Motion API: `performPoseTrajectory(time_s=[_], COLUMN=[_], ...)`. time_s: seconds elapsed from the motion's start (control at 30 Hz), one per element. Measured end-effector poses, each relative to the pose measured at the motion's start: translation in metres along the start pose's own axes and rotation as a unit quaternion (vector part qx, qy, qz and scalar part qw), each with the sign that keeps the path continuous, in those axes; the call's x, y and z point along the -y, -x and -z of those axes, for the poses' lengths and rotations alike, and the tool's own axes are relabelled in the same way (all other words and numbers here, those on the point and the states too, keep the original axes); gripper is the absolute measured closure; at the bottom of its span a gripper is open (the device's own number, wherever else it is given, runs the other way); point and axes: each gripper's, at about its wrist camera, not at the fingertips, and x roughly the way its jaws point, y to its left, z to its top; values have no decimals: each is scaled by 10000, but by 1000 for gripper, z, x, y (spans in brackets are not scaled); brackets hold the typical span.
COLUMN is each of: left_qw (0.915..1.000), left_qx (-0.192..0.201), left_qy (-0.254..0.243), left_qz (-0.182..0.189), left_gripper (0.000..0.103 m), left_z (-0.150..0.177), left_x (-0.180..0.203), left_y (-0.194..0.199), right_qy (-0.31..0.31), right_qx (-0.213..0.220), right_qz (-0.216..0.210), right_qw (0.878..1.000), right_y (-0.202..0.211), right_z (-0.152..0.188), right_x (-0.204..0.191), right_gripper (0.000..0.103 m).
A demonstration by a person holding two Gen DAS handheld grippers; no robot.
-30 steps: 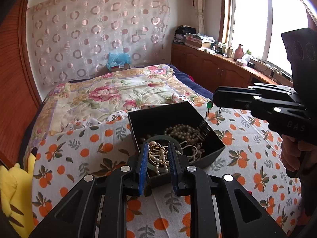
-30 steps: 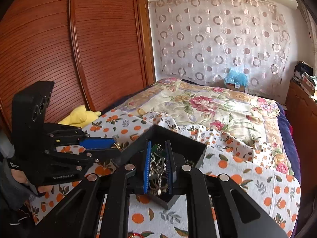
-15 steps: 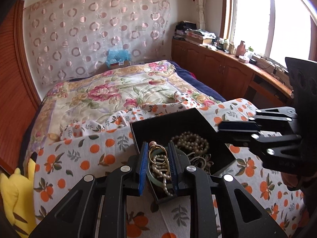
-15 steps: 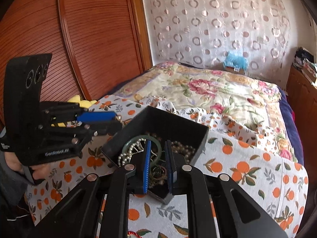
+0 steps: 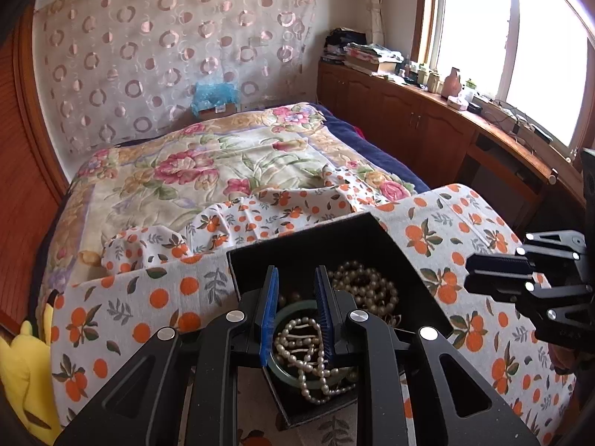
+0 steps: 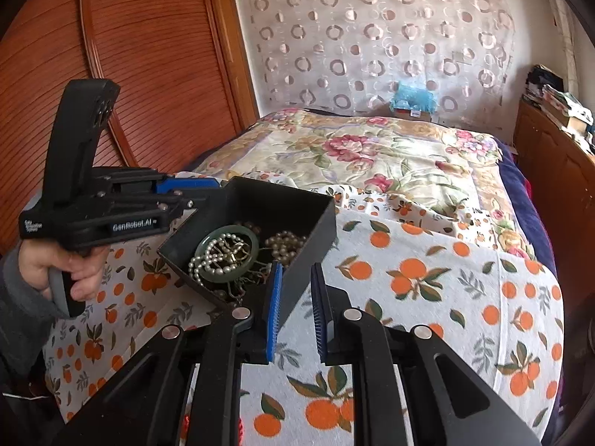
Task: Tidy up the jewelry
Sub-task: 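Grasp the red string bracelet with the left tool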
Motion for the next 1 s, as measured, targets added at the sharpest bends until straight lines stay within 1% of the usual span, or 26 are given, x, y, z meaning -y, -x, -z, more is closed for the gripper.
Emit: performPoseTrajectory(time_s=[0.13,0.3,0.5,0.53,0.57,0.6,0.7,0.8,1.0], left_qw=[10000,9999,9998,9998,9998,9997,9995,9991,9980], left_qx=[32,56,-43,-79,-125,-164,-252,-348,-556], left_qy=[34,21,1,2,20,40,83,166,226], left_qz=[57,124,175,174,178,177,156,163,195], left_gripper=[84,84,83,83,83,82,82,74,74], left_z=[6,26,53,57,62,67,80,93,113], left_x=[4,13,23,24,25,25,26,25,27], left_y=[11,33,49,50,51,51,52,52,46], right_qy=[1,78,230,225,210,216,265,307,526], right_qx=[-34,-213,-388,-435,-484,-540,-660,-760,-945], right_qz=[61,140,103,62,31,3,-99,-189,-312], right_qw=[10000,9996,9989,9988,9986,9983,9974,9965,9936], right_y=[10,19,25,24,23,22,20,19,16], right_z=[14,39,59,63,67,71,82,90,102], right_x=[-5,-17,-32,-34,-36,-38,-46,-54,-72], right_gripper=[85,85,85,84,80,78,78,78,78])
